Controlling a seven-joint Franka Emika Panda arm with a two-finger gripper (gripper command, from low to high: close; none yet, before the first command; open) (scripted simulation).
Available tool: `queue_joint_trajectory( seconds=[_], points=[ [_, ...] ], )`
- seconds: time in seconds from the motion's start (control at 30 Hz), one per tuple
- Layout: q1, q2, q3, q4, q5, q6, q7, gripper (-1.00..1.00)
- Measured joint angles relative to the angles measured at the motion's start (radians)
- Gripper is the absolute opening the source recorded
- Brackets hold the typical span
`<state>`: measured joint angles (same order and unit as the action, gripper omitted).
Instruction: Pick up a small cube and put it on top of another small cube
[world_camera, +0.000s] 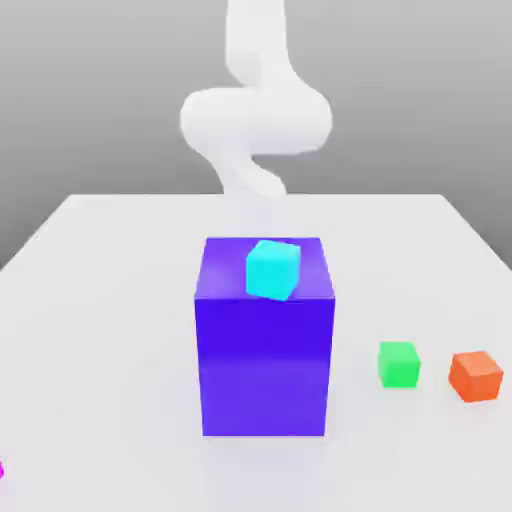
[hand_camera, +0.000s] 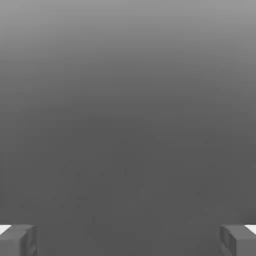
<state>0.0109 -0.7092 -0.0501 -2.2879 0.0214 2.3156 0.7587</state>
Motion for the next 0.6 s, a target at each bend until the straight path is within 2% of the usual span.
queue_joint_trajectory(
  seconds=[0.37, 0.6],
  points=[
    [0.023, 0.401, -0.215, 0.053, 0.139, 0.070, -0.216, 0.00],
    [-0.019, 0.659, -0.303, 0.088, 0.255, 0.110, -0.371, 0.00]
  ],
)
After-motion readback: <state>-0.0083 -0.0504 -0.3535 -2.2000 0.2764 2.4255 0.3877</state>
